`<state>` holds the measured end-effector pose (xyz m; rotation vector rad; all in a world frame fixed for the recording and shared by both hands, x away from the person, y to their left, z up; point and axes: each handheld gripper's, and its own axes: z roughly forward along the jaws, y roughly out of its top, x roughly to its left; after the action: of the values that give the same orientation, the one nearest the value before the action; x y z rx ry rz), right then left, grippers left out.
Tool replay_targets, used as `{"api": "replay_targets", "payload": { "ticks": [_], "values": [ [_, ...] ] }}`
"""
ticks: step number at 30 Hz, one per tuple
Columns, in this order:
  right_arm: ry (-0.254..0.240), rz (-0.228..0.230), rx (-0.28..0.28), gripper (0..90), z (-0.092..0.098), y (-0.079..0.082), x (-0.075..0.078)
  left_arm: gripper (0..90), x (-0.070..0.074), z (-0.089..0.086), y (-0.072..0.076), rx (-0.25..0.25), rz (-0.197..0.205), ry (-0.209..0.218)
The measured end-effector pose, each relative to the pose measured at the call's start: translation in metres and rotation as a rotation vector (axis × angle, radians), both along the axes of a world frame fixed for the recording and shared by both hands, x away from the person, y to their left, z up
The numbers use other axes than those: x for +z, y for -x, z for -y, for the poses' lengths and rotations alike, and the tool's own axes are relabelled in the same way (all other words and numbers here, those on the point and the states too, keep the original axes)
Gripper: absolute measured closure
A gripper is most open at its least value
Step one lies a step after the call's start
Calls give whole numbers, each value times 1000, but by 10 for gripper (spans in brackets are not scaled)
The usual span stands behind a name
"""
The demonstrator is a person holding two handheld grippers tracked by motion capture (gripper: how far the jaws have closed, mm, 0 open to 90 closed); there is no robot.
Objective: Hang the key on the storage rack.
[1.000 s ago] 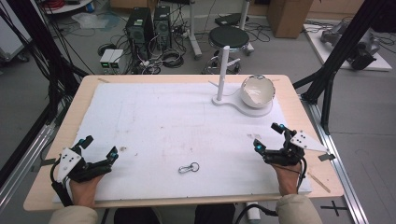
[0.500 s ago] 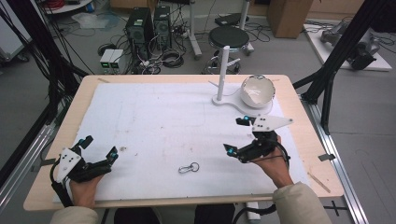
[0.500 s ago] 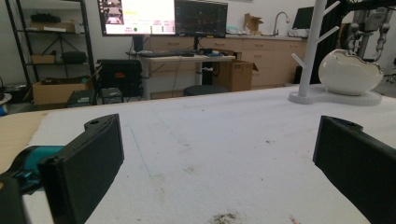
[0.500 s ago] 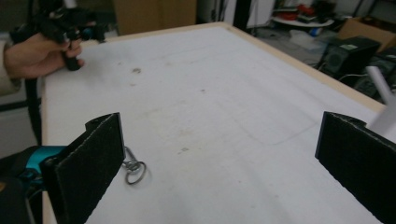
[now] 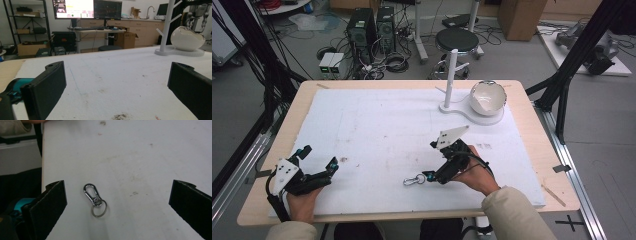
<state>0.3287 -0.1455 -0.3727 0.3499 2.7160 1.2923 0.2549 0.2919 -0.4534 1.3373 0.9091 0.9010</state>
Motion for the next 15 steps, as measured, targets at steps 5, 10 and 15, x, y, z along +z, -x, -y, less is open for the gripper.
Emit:
{"api": "replay_targets", "payload": {
  "ticks": [5,10,15],
  "values": [
    [113,-24,45,4,-21,-2,-14,23,0,0,0,1,-1,0],
    [185,-56,63,5,-32,-4,-23,23,0,0,0,0,2,2],
    [279,-94,89,12,-40,-4,-32,23,0,0,0,0,1,1]
  ]
}}
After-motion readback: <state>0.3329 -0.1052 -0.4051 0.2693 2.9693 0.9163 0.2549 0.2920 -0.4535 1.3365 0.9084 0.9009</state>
